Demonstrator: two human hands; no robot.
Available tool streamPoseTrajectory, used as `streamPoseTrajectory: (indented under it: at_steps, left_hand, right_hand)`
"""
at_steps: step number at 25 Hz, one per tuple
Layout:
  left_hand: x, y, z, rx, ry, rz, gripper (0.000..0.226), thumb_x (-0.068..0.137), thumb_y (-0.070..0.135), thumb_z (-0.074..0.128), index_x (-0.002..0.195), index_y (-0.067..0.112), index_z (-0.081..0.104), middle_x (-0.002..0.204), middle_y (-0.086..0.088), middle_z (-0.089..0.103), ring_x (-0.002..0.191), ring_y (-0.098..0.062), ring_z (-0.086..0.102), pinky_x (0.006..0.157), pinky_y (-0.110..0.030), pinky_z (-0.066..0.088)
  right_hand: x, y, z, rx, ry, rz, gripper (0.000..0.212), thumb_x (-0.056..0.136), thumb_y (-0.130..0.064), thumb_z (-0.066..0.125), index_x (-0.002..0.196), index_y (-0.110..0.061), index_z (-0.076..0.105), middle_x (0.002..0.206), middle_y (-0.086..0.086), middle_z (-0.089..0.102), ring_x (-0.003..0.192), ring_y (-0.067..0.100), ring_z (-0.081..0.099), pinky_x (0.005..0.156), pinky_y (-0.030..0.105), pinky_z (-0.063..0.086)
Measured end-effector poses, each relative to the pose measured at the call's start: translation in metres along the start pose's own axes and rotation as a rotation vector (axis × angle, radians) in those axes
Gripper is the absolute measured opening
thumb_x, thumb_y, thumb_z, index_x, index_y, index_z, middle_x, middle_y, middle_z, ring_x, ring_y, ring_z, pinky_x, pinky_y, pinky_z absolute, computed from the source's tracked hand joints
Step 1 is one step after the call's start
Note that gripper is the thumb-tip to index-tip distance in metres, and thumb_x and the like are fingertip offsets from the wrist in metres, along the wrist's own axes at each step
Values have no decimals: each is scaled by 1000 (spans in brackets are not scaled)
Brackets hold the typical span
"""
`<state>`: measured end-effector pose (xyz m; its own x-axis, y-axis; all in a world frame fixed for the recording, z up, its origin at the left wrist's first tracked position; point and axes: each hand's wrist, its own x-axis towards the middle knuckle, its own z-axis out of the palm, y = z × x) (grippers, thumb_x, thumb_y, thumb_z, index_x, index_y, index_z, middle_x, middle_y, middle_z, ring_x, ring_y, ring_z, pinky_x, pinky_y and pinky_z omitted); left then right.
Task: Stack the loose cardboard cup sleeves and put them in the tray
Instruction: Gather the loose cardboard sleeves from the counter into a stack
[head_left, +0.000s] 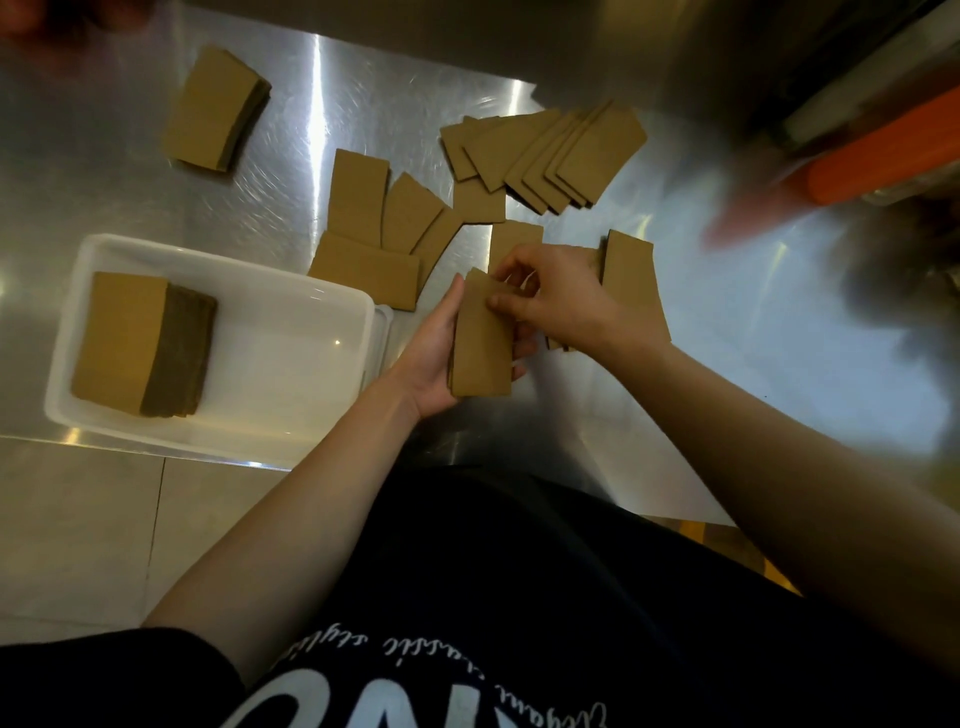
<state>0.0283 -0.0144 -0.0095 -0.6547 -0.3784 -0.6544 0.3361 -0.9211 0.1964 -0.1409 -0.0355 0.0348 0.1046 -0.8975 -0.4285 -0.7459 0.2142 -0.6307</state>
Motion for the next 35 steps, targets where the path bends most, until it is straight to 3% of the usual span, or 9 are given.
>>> streamPoseTrajectory:
  at_steps: [3, 7, 11, 15, 17, 21, 28, 32, 35]
  left_hand:
    - [-2, 1, 2, -44, 43, 17, 45, 99, 59, 39, 118, 32, 70, 112, -15, 65, 93, -26, 63, 85, -44, 50]
    - [-8, 3, 5, -30, 132, 10, 38, 99, 55, 42, 115, 25, 56, 95, -15, 64, 77, -24, 62, 70, -38, 54]
    - [-13, 4, 2, -35, 199, 6, 41, 97, 59, 43, 115, 24, 55, 92, -16, 66, 76, -24, 62, 68, -36, 54]
    - [-17, 6, 1, 10, 200, 23, 46, 98, 58, 39, 124, 25, 58, 91, -14, 65, 76, -23, 62, 69, -37, 53]
    - [-19, 7, 2, 17, 200, 23, 45, 99, 58, 39, 124, 25, 57, 90, -14, 66, 76, -22, 62, 70, -37, 53]
    - [-18, 9, 6, 22, 187, 12, 46, 100, 57, 37, 125, 25, 56, 92, -14, 64, 76, -22, 62, 69, -35, 54]
    - [-17, 6, 1, 2, 161, 8, 47, 97, 57, 42, 128, 25, 58, 100, -15, 62, 82, -23, 60, 72, -36, 52]
    - [-19, 5, 4, -16, 166, 20, 47, 96, 58, 44, 128, 26, 60, 102, -14, 62, 83, -23, 60, 74, -36, 51]
    - [-21, 5, 7, 6, 184, 22, 47, 97, 58, 43, 127, 26, 60, 100, -15, 63, 83, -23, 61, 72, -36, 52]
  right_hand:
    - [-1, 2, 7, -53, 63, -28, 20, 86, -35, 67, 100, -22, 64, 90, -9, 58, 74, 3, 54, 67, 18, 46]
    - [7, 11, 4, -69, 100, 10, 22, 87, -33, 65, 106, -22, 62, 96, -6, 60, 86, 10, 59, 72, 23, 51]
    - [35, 18, -3, -297, 125, 104, 59, 83, -38, 67, 133, -14, 49, 131, 12, 49, 120, 28, 47, 95, 42, 47]
    - [61, 15, -3, -600, 38, 158, 80, 70, -54, 75, 130, -8, 46, 133, 19, 43, 125, 36, 39, 103, 47, 38]
    - [65, 13, -5, -551, 81, 118, 76, 69, -49, 79, 124, -8, 47, 127, 17, 48, 119, 33, 45, 98, 43, 42]
    - [53, 8, -19, -77, 27, 134, 51, 78, -30, 77, 114, -12, 47, 99, 4, 54, 82, 15, 54, 62, 24, 47]
    - [6, 54, -88, 211, -84, 382, 59, 80, -29, 76, 132, -21, 49, 122, -2, 51, 103, 16, 54, 71, 18, 49]
    - [0, 85, -102, -23, -107, 436, 74, 80, -27, 77, 142, -22, 39, 145, 4, 41, 127, 26, 46, 100, 39, 44]
    - [6, 94, -89, -205, -172, 369, 77, 80, -28, 77, 145, -20, 35, 148, 7, 40, 132, 30, 42, 105, 42, 39]
